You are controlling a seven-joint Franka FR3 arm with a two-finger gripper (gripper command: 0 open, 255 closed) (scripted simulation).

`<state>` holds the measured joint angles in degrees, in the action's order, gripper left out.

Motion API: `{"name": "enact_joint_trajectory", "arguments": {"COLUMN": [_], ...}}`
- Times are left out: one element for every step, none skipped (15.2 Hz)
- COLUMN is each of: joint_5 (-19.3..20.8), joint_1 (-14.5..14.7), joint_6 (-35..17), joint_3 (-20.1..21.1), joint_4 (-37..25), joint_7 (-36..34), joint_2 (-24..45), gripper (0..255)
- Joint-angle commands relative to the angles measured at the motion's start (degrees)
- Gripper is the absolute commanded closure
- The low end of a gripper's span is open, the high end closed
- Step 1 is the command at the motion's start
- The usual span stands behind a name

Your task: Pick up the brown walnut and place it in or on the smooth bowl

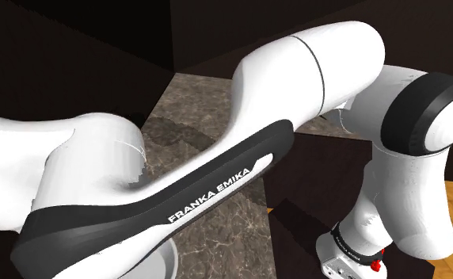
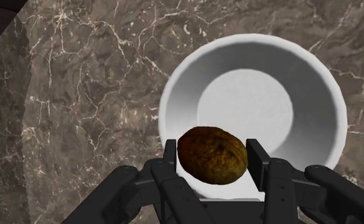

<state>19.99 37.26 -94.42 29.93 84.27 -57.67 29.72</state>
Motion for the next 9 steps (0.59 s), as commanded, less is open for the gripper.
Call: {"name": "enact_joint_trajectory", "arguments": {"joint_5": [1.1, 1.2, 1.3, 1.4, 1.5, 1.6, 1.7, 1.8, 2.0], "joint_1": [2.6, 2.5, 2.5, 2.4, 2.4, 2.4, 2.3, 2.3, 2.3], "joint_6": [3.2, 2.5, 1.9, 1.2, 0.6, 0.0, -0.7, -1.3, -1.9], "joint_3": [-0.4, -0.4, -0.5, -0.6, -0.6, -0.7, -0.7, -0.8, -0.9], "joint_4": [-6.9, -6.3, -5.8, -5.3, -4.8, -4.4, -3.9, -3.5, -3.1], "joint_7": [-0.6, -0.8, -0.9, -1.0, -1.1, -1.3, -1.4, -1.5, -1.7], "joint_2": [4.0, 4.2, 4.3, 4.5, 4.7, 4.9, 5.1, 5.3, 5.6], "gripper": [255, 255, 255, 255, 255, 255, 255, 255, 255]}}
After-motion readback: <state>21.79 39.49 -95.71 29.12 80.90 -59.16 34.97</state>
